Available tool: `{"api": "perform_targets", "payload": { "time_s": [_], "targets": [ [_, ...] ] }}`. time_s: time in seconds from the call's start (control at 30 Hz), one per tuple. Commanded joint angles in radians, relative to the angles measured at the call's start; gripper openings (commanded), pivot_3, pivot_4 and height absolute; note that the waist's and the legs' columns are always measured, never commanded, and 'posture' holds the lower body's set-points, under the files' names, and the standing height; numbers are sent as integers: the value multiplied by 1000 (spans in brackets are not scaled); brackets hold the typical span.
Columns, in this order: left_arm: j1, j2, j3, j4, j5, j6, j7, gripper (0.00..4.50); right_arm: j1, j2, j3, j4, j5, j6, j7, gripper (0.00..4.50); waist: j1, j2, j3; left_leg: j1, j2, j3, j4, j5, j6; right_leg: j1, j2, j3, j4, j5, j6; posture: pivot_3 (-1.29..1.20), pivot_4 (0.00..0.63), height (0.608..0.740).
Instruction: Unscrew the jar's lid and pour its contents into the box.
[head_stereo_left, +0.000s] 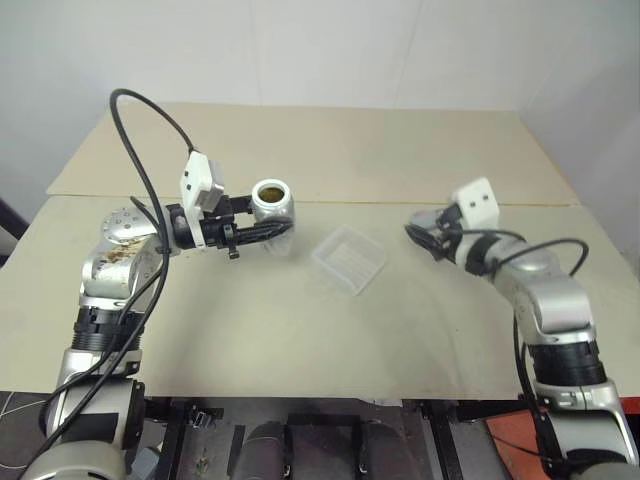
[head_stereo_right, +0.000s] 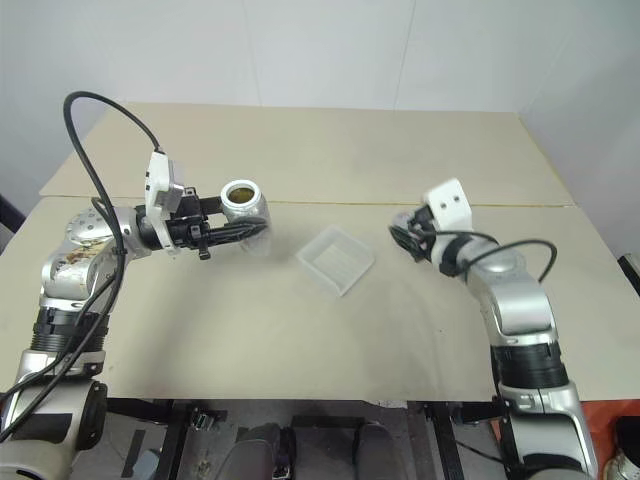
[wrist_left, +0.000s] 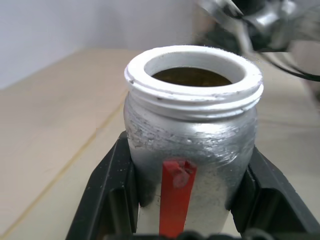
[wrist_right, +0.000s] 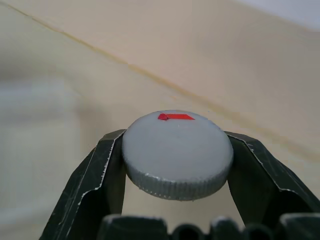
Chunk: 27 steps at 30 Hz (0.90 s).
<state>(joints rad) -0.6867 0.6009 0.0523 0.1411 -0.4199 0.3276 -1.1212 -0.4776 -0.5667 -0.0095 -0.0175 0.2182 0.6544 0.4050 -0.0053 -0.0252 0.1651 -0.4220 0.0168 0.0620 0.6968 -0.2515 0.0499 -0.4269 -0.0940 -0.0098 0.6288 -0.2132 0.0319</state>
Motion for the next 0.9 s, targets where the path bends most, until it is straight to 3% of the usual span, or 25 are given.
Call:
{"api": "perform_targets", "payload": {
  "time_s": [0.03, 0.17, 0.23, 0.37, 0.6, 0.73, 0.9],
  "targets": [
    [-24, -17, 20, -11, 30, -30, 85, 1931, 34, 16, 19, 0, -42, 8, -26, 2742, -1, 0, 0, 0, 0, 0, 0, 0, 0, 0, 0, 0, 0, 0, 0, 0, 150, 740],
    [-56, -47, 10, 15, 71, -50, 160, 1931, 54, 19, 30, -9, -48, 76, -12, 2742, -7, 0, 0, 1, 0, 0, 0, 0, 0, 0, 0, 2, -1, 0, 0, 0, 150, 740],
    [-76, -71, -8, 30, 116, -85, 210, 1931, 52, -5, 34, -34, -42, 125, 15, 3479, -7, 0, 0, 2, 0, 0, 1, 0, 0, 2, 0, 1, -1, 0, 0, 0, 150, 740],
    [-108, -97, -78, 80, 268, -248, 300, 1931, 19, -85, -12, -166, 54, 246, 127, 4462, 4, 0, 0, 2, -1, 0, 0, 0, 0, 2, 0, 1, -2, 0, 0, 0, 150, 740],
    [-210, -91, -275, 327, 699, -783, 582, 1931, -104, -167, -110, -330, 339, 468, 323, 4462, 12, 0, 0, 2, -1, 0, 0, 0, 0, 2, 0, 1, -3, 0, 0, 0, 150, 740],
    [-366, -52, -499, 495, 1150, -1038, 973, 1931, -162, -171, -90, -349, 430, 520, 379, 4462, 20, 0, 0, 1, -1, 0, 0, 0, 0, 2, -1, 0, -3, 1, 0, 0, 150, 740],
    [-581, -98, -828, 665, 1659, -936, 1503, 1931, -206, -168, -56, -340, 436, 500, 377, 4462, 32, 0, 0, -2, -2, 0, 2, -2, 3, 2, -2, -2, -2, 2, 3, 0, 150, 740]
  ]
}}
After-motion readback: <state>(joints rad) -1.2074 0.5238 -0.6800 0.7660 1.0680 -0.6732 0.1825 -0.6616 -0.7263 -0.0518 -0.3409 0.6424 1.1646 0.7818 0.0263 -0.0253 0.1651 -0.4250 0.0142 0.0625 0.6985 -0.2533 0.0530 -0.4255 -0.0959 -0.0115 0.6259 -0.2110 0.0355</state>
